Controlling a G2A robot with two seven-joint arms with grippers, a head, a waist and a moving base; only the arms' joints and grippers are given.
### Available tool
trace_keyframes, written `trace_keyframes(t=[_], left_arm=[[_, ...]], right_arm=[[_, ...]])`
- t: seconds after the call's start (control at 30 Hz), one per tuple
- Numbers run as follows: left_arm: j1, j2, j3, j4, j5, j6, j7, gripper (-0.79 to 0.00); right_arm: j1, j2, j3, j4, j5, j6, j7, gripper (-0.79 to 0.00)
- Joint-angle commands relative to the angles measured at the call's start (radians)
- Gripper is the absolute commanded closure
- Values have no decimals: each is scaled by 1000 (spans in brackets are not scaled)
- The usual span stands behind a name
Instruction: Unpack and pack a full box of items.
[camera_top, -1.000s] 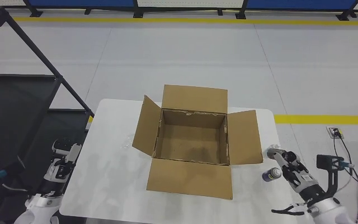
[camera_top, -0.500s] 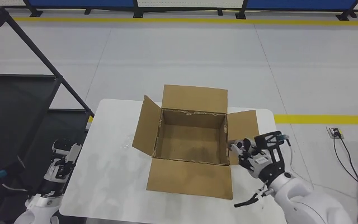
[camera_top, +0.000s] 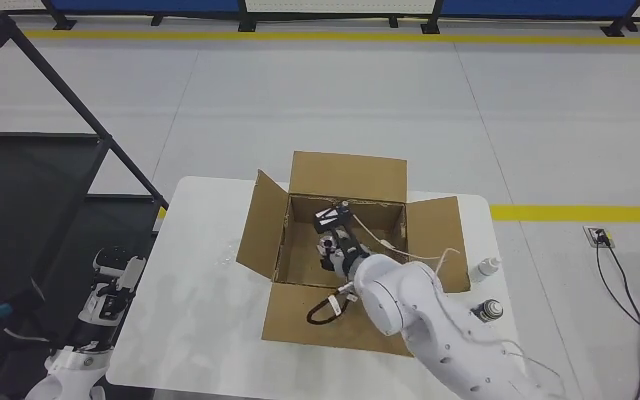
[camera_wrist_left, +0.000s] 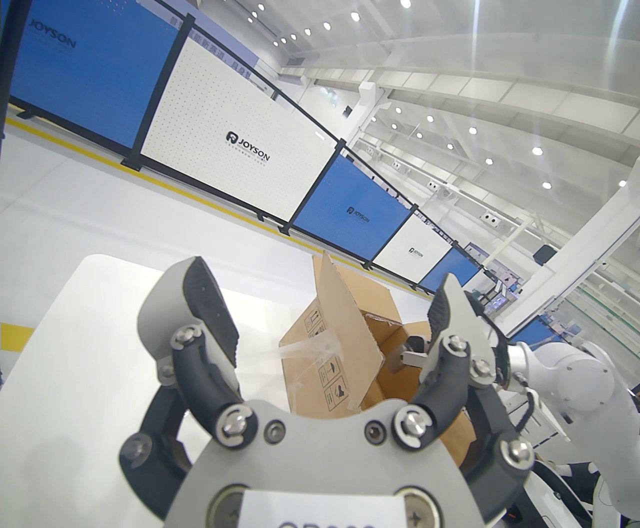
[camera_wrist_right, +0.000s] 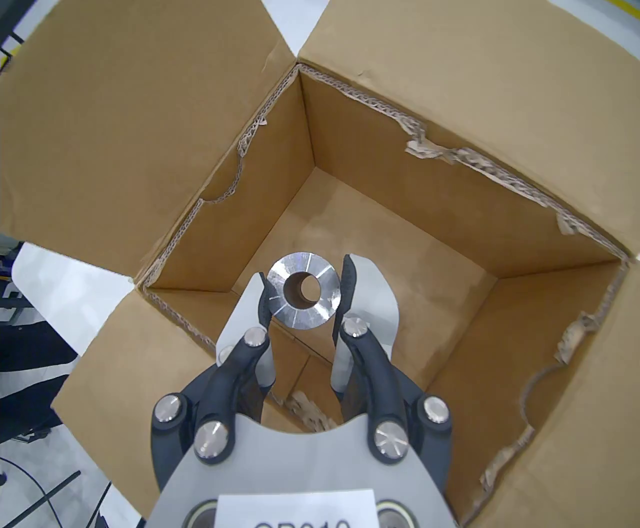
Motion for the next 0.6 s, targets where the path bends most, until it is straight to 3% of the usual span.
trace_keyframes(t=[0.0, 0.27, 0.57], left_arm=[[0, 0, 0, 0, 0, 0, 0, -785], [0, 0, 0, 0, 0, 0, 0, -785], [0, 0, 0, 0, 0, 0, 0, -785]], right_arm=[[67, -31, -48, 105, 32, 18, -11, 0], [235, -177, -196, 510, 169, 47, -84, 0], [272, -276, -252, 737, 208, 24, -179, 0]])
